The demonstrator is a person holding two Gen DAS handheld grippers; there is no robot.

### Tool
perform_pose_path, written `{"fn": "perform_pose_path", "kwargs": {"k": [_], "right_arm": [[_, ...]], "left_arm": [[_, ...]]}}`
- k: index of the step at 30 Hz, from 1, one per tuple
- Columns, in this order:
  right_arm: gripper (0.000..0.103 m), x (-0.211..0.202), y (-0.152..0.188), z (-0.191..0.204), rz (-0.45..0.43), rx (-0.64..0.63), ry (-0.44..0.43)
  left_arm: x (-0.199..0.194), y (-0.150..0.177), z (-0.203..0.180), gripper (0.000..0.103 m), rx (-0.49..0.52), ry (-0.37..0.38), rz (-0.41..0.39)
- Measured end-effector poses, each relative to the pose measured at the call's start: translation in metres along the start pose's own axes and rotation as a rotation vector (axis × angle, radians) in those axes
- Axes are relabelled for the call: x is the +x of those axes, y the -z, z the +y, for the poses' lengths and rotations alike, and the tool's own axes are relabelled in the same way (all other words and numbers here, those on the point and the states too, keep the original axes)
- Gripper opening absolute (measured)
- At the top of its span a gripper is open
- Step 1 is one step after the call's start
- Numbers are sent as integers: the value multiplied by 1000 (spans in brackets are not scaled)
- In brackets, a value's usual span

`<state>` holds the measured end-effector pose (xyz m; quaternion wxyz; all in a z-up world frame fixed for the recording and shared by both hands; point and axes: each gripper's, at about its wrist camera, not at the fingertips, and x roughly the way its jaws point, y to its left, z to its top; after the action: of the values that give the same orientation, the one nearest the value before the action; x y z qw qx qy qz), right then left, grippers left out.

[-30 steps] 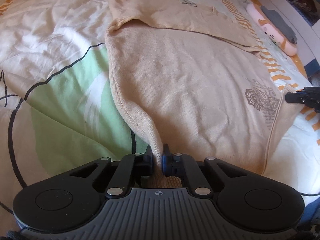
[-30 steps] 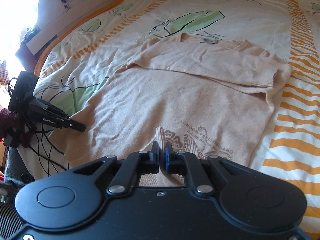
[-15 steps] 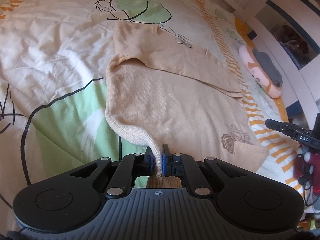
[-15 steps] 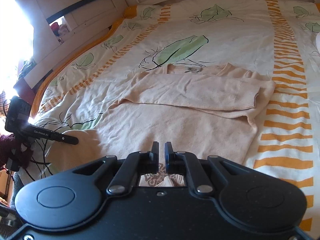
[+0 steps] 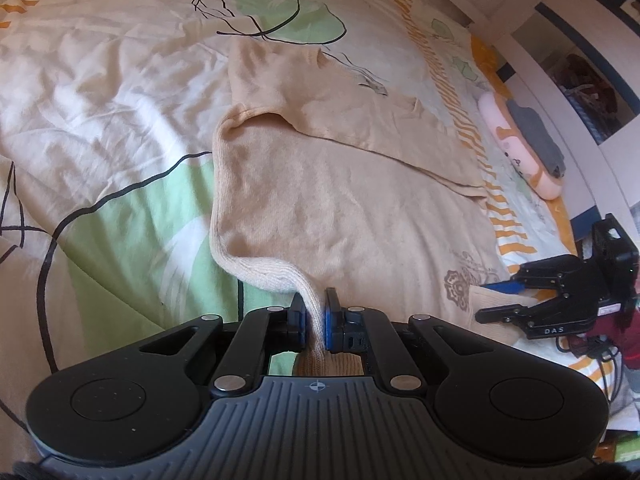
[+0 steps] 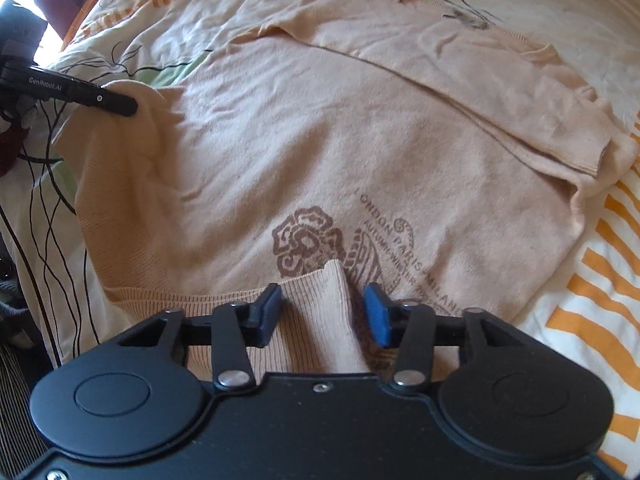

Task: Fold small clothes
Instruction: 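Lift the hem with both grippers and fold it up toward the collar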

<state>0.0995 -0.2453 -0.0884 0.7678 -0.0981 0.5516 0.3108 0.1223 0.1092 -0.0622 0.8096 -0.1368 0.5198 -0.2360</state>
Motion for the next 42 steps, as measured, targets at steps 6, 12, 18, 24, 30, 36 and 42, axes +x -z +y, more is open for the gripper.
{"fn": "perform_pose_path", "kwargs": {"k": [6, 12, 18, 24, 30, 36, 42], "right_arm": [[10, -31, -1, -6, -155, 21, -22], [10, -79, -12, -53, -422, 186, 91], [10, -83, -39, -110, -568, 337, 190], [10, -57, -62, -158, -602, 473, 242], [10, -33, -64, -181, -563, 503, 278], [11, -26, -58, -187, -561, 535, 271], [11, -25, -65, -182, -566, 521, 264]], "left_arm": [[-7, -11, -3, 8, -21, 37, -35], [-18, -61, -7, 8, -28, 80, -127], [-1, -128, -4, 8, -30, 66, -212], [52, -178, 18, 8, -96, 47, -219], [89, -194, 37, 48, -118, -25, -237], [86, -192, 24, 69, 123, -128, -263], [101, -194, 10, 70, 268, -139, -192]]}}
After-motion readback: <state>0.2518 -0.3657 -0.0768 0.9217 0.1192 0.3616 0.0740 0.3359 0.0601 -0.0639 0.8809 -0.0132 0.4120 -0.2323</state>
